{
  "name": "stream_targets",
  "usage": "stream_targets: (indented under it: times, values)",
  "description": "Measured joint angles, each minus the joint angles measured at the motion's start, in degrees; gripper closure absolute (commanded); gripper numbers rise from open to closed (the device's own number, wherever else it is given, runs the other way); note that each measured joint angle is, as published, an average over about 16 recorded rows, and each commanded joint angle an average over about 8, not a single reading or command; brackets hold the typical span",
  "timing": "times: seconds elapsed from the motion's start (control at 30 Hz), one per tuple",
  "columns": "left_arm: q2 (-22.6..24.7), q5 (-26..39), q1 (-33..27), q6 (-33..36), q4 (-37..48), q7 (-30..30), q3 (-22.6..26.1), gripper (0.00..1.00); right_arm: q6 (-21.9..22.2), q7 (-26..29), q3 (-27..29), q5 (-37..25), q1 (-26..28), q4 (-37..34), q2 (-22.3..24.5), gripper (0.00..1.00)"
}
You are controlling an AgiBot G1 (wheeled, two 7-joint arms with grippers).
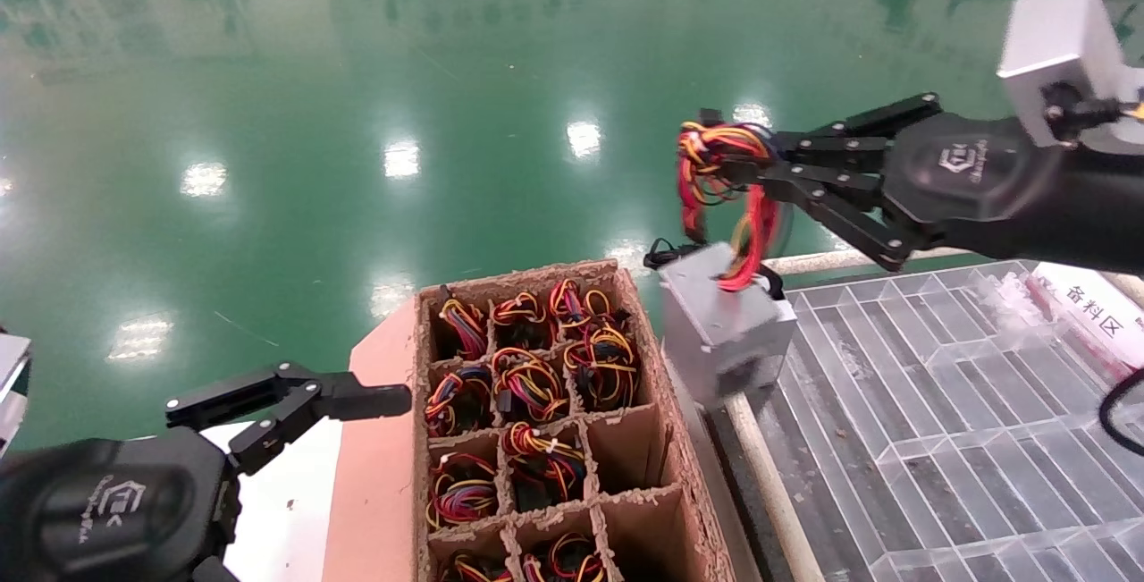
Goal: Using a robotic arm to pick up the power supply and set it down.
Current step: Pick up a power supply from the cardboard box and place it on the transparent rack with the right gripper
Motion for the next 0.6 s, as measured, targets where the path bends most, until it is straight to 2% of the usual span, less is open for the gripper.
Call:
stream_targets:
  times: [0.33, 0.6]
  values:
    - [0.00, 0.00, 0.00, 0.00, 0.00, 0.00, 0.01, 0.00, 2.70, 0.44, 1.44, -0.03, -5.18, 1.62, 5.21, 1.00]
    - [0.00, -0.01, 0.00, 0.00, 0.00, 0.01, 0.01, 0.00, 4.84, -1.66, 1.91, 0.00, -8.95, 0.03, 5.71, 1.00]
